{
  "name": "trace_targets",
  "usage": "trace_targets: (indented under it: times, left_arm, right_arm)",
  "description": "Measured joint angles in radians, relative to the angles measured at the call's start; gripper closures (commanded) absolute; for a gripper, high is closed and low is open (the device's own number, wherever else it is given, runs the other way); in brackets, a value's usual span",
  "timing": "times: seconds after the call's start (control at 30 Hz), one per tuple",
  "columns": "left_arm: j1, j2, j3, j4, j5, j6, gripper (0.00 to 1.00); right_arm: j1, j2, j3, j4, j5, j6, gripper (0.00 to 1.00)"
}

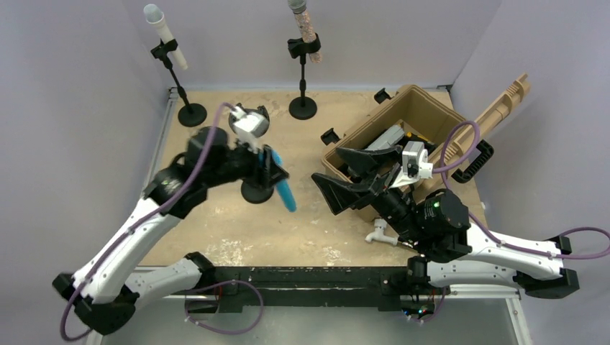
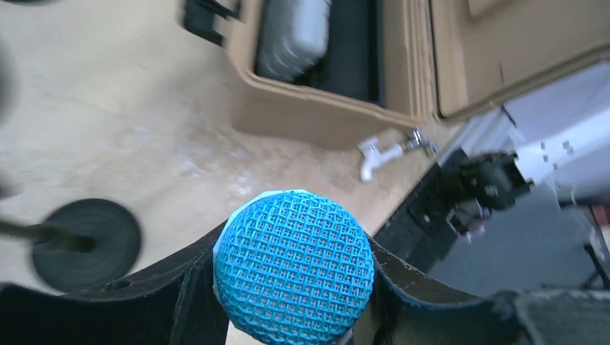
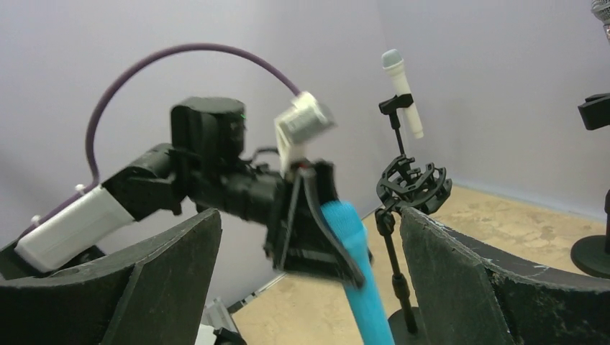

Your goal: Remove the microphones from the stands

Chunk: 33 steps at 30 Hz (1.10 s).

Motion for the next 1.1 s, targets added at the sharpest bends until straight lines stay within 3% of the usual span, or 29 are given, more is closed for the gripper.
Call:
trace_targets:
  times: [0.1,0.27,0.4,0.5,0.73,0.87,0.97,1.1]
  left_arm:
    - [0.182,-0.071,0.050,-0.058,0.045,0.033,1.00]
    - [0.487,-0.050,0.153,-0.219,0.188,0.084,1.00]
    - [0.592,-0.056,0.080,-0.288,0.212,0.080,1.00]
    - [0.706,-0.082,0.028,-0.327,0.149,0.038,1.00]
    - [0.997,-0.036,0.000,-0.367,-0.199,-0.164,1.00]
    - [1.153,0.021,-0.107,-0.273,-0.198,-0.335,1.00]
    - [1.246,0.100,-0.219,-0.169,-0.124,-0.545,1.00]
    - [1.277,0.217,-0.315,-0.029,-0.079,-0.772,1.00]
  right_arm:
    - [0.000,0.001,0.000,0.000,0.000,-0.001,0.08]
    - [0.000,0.001,0.000,0.001,0.000,-0.006,0.08]
    - [0.000,0.002,0.000,0.003,-0.001,-0.008,0.08]
    - [0.000,0.006,0.000,0.003,-0.005,-0.010,0.07]
    - [0.000,0.010,0.000,0.001,-0.022,-0.011,0.08]
    - [0.000,0.010,0.000,0.000,-0.023,-0.010,0.08]
    - [0.000,0.012,0.000,0.001,-0.024,-0.011,0.08]
    - [0.000,0.013,0.000,0.000,-0.024,-0.010,0.08]
